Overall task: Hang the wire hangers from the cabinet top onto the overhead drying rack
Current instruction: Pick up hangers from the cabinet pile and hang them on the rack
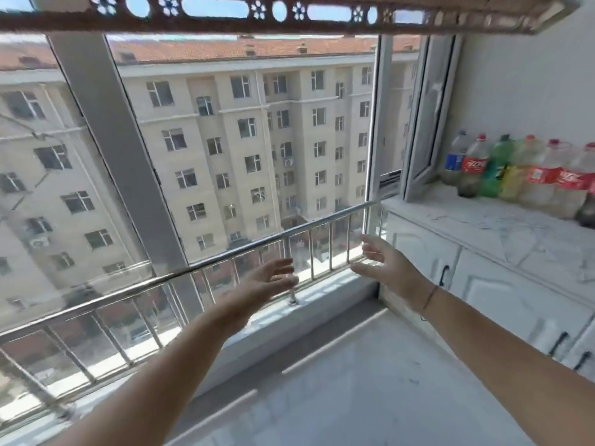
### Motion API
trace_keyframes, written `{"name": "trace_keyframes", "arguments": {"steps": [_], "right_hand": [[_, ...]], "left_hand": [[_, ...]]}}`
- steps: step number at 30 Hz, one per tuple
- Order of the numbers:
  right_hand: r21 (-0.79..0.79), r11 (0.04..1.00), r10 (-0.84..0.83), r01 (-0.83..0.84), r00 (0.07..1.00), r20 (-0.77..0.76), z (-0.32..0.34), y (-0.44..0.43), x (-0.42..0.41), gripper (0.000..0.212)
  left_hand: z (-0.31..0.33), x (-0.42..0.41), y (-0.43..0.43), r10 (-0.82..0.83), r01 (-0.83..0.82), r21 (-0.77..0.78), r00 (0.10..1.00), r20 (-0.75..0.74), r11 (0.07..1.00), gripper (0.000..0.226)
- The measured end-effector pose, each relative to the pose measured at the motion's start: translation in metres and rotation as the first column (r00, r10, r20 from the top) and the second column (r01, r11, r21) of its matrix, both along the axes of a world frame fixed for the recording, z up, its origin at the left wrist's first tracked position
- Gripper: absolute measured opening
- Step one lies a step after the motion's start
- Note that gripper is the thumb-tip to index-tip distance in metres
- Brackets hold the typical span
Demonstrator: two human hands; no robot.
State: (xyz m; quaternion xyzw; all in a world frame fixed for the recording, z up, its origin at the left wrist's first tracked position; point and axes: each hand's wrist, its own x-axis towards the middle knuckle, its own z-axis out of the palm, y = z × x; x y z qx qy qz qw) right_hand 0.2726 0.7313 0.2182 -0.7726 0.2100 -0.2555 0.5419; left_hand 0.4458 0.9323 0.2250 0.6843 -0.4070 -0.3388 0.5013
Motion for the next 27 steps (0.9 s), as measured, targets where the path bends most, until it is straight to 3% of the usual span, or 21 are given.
{"name": "trace_keyframes", "arguments": {"steps": [5, 13, 16, 22, 27], "right_hand": [[0.006, 0.980, -0.196, 0.197, 0.979, -0.052, -0.014, -0.092, -0.089, 0.069], [0.048, 0.891, -0.440, 0.451, 0.886, -0.146, -0.052, -0.229, -0.240, 0.069], [0.068, 0.852, -0.503, 0.518, 0.849, -0.164, -0.063, -0.261, -0.274, 0.065], [0.158, 0.747, -0.621, 0.646, 0.763, -0.179, -0.092, -0.329, -0.321, 0.063], [0.216, 0.665, -0.688, 0.715, 0.699, -0.197, -0.120, -0.389, -0.332, 0.054]], "left_hand": [[-0.017, -0.061, -0.116, -0.144, 0.144, -0.004, 0.988, -0.047, 0.990, 0.062], [-0.052, -0.173, -0.290, -0.337, 0.337, -0.008, 0.939, -0.072, 0.941, 0.059], [-0.062, -0.197, -0.332, -0.371, 0.373, 0.001, 0.923, -0.105, 0.928, 0.077], [-0.080, -0.235, -0.423, -0.455, 0.471, 0.095, 0.878, -0.145, 0.877, 0.082], [-0.103, -0.237, -0.509, -0.512, 0.529, 0.125, 0.846, -0.148, 0.839, 0.063]]}}
